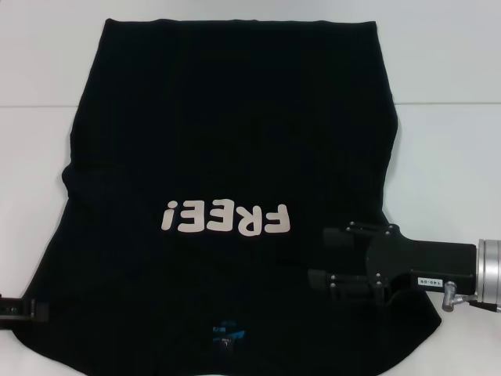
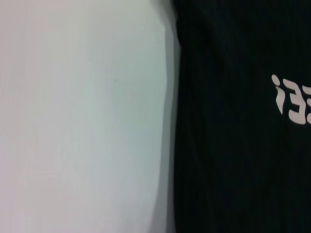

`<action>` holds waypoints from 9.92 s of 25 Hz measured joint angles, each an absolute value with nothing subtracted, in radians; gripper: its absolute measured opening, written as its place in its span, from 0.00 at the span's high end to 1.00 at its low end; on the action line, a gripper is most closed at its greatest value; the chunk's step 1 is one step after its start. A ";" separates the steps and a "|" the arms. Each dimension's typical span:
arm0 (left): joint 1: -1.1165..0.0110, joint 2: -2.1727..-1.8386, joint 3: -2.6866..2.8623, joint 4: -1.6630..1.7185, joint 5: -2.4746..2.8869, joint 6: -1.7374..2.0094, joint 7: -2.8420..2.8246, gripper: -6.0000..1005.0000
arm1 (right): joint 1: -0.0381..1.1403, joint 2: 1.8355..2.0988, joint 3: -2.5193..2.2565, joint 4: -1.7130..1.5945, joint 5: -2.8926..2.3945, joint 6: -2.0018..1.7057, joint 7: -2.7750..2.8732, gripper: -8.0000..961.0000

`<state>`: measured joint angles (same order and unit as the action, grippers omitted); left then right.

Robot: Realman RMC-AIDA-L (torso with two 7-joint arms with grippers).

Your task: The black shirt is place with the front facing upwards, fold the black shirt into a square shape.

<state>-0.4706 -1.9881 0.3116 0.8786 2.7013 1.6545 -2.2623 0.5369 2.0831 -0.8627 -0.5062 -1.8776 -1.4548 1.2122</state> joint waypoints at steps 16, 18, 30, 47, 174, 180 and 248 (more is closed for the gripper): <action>-0.461 -2.017 0.369 0.947 2.702 1.654 -2.263 0.73 | 0.537 2.083 -0.856 -0.511 -1.874 -1.459 1.230 0.13; -0.460 -2.017 0.368 0.945 2.700 1.654 -2.265 0.82 | 0.537 2.084 -0.856 -0.511 -1.874 -1.459 1.230 0.13; -0.459 -2.016 0.378 0.948 2.705 1.661 -2.264 0.96 | 0.541 2.080 -0.854 -0.524 -1.871 -1.460 1.300 0.13; -0.471 -1.991 0.351 0.954 2.670 1.744 -2.237 0.96 | 0.600 1.894 -0.854 -0.752 -2.275 -1.575 2.401 0.14; -0.485 -1.985 0.330 0.957 2.660 1.773 -2.249 0.96 | 0.715 1.999 -0.867 -0.623 -2.505 -1.546 2.353 0.42; -0.485 -1.985 0.330 0.957 2.659 1.773 -2.249 0.96 | 0.715 2.000 -0.868 -0.623 -2.505 -1.546 2.352 0.42; -0.488 -1.968 0.294 0.950 2.596 1.872 -2.207 0.96 | 0.682 1.945 -0.654 -0.752 -2.435 -1.750 2.283 0.98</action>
